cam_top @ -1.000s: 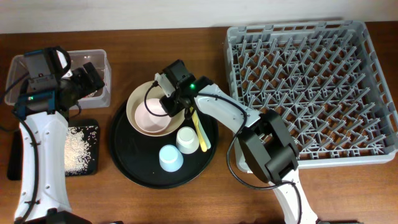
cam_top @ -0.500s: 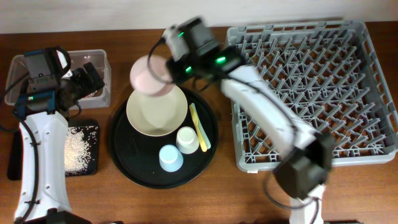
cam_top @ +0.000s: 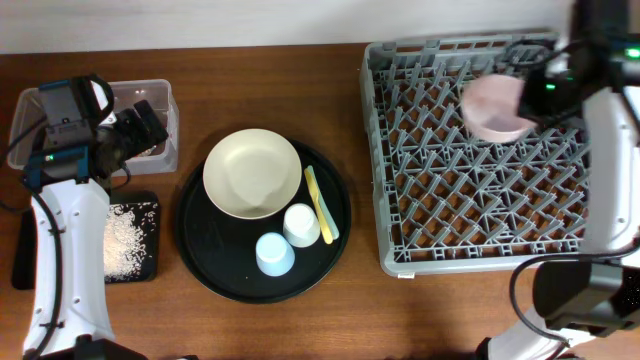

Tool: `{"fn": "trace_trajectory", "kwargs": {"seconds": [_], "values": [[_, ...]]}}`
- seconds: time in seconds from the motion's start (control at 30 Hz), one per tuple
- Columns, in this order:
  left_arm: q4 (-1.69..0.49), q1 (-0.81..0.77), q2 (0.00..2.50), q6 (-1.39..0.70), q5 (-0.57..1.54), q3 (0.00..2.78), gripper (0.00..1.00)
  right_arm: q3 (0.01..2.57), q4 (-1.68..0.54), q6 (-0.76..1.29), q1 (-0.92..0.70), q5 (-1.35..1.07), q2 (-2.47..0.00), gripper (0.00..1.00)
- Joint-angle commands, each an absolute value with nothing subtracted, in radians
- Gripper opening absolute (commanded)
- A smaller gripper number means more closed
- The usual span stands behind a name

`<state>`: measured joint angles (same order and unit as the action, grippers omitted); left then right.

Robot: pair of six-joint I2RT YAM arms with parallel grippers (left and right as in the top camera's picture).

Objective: Sort waste into correct bins and load items into the dishwasher rack
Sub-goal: 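Lift the pink bowl with the right gripper and carry it over the rack, then lower the pink bowl into the rack's back corner and open the right gripper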

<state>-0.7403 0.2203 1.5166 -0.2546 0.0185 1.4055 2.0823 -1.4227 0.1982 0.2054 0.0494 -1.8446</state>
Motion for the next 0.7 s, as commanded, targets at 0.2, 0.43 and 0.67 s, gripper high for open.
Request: {"fn": "trace_trajectory", "kwargs": {"seconds": [0.2,0.43,0.67], "values": [[-0.738,0.224,1.512,-0.253,0.019,1.419,0.99,2.085,-1.476,0.334,0.256,0.544,-1.808,0.04],[-0.738,0.224,1.512,-0.254,0.019,1.419,0.99,2.084,-1.325,0.335,0.282,0.712,-1.827,0.04],[-0.738,0.224,1.512,-0.253,0.019,1.419,0.99,2.078,-1.069,0.271,0.281,0.982,-1.961,0.04]]}}
